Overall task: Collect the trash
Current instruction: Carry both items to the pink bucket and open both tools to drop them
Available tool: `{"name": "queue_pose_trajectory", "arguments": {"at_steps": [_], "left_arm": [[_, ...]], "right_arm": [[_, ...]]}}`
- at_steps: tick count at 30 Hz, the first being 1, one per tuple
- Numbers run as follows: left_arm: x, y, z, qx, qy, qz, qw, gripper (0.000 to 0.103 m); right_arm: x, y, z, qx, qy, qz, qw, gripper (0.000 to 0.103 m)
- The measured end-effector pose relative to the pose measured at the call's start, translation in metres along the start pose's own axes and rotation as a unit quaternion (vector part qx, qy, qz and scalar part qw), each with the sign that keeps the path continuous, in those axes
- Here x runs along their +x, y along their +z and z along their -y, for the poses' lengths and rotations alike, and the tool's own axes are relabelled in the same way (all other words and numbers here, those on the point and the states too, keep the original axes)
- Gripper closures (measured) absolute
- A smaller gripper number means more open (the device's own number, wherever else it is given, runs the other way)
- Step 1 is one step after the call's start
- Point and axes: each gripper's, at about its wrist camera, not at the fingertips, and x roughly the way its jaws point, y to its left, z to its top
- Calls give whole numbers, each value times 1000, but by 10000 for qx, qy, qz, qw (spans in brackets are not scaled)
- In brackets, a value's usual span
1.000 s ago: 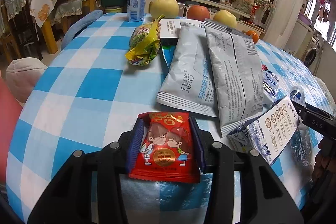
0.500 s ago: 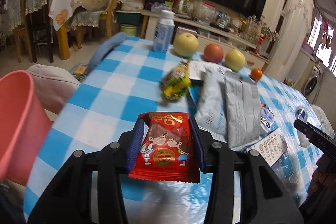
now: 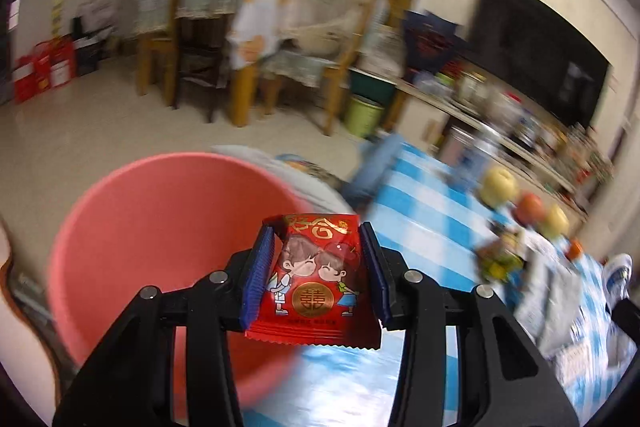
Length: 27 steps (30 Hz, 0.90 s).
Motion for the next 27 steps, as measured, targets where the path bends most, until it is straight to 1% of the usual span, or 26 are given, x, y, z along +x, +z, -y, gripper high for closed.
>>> {"name": "queue_pose_trajectory", "arguments": {"at_steps": [3, 5, 7, 11, 14, 15, 16, 17, 18, 19, 20, 21, 22, 25, 27], "left_arm": [[2, 11, -32, -411, 220, 42, 9989, 58], [5, 16, -53, -655, 389, 25, 9971, 58], [7, 20, -73, -960, 451, -16, 9944, 58], [13, 23, -102, -1303, 682, -101, 9891, 58], [16, 23, -118, -1478, 779, -191, 9858, 56], [16, 22, -121, -1485, 844, -195, 9851, 54], [17, 22, -122, -1478, 873, -199, 9850, 48], [18, 21, -123, -1459, 912, -209, 9849, 45], [17, 21, -124, -1436, 943, -214, 9849, 40], [18, 21, -123, -1392, 965, -218, 9853, 38], [17, 21, -123, -1358, 976, -217, 9857, 38], [17, 20, -122, -1326, 993, -208, 9860, 36], [16, 20, -121, -1294, 1008, -171, 9863, 31], [13, 18, -112, -1194, 994, -33, 9879, 26], [11, 18, -103, -1108, 882, 114, 9899, 22]], "right_arm": [[27, 7, -53, -384, 446, -98, 9982, 36], [44, 12, -85, -624, 654, -149, 9958, 36], [62, 15, -114, -838, 857, -185, 9926, 35], [98, 18, -154, -1005, 1139, -331, 9878, 35], [122, 16, -174, -1110, 1310, -430, 9842, 35], [128, 15, -177, -1106, 1384, -463, 9831, 35], [134, 14, -180, -1080, 1437, -498, 9825, 34], [140, 13, -182, -1025, 1472, -549, 9823, 28], [144, 12, -181, -967, 1492, -571, 9824, 23], [146, 11, -180, -907, 1469, -560, 9834, 21], [144, 10, -178, -865, 1416, -522, 9848, 16], [142, 9, -175, -809, 1365, -475, 9862, 13], [139, 9, -171, -744, 1340, -444, 9872, 13], [127, 8, -155, -578, 1231, -341, 9901, 13], [114, 6, -139, -554, 1075, -233, 9924, 13]]}}
